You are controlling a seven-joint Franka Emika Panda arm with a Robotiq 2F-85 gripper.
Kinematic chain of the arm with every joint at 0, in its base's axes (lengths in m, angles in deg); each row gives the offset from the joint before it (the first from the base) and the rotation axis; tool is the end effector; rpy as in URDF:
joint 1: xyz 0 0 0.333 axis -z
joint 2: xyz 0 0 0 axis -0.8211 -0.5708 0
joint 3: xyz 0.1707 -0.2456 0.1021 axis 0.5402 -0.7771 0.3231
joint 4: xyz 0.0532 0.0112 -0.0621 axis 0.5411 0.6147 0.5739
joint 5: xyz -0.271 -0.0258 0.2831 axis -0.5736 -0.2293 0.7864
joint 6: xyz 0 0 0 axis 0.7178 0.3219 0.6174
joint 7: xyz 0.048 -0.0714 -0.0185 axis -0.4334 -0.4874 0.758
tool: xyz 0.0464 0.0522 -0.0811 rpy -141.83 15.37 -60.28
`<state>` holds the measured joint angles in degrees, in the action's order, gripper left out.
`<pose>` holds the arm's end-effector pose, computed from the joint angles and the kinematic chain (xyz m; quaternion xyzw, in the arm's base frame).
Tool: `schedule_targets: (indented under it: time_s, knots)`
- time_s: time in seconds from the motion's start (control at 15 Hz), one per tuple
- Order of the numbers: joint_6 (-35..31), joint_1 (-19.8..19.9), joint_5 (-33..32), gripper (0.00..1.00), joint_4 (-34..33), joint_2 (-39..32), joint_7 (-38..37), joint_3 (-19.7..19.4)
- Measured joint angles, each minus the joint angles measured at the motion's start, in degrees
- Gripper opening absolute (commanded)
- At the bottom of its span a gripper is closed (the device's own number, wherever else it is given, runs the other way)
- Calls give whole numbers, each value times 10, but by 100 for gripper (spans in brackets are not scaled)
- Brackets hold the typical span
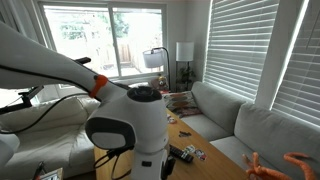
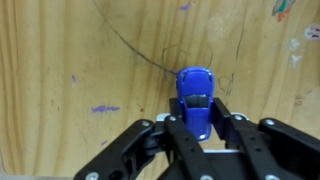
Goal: Move the toy car from right to left
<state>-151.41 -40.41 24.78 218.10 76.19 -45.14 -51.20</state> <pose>0.4370 -0.2376 0.3696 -0.7519 0.6569 -0.0277 0.0484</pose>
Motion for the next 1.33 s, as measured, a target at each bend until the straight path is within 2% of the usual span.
schedule_targets:
  time_s: [0.67,1.2,1.27,1.33]
  knots:
    - [20,7,-1,10,-8,-20,228,-10]
    - [71,0,-1,10,-22,-23,220,-1]
    - [72,-1,-3,35,-22,-23,207,3]
    - [73,-3,-6,35,-22,-23,193,6]
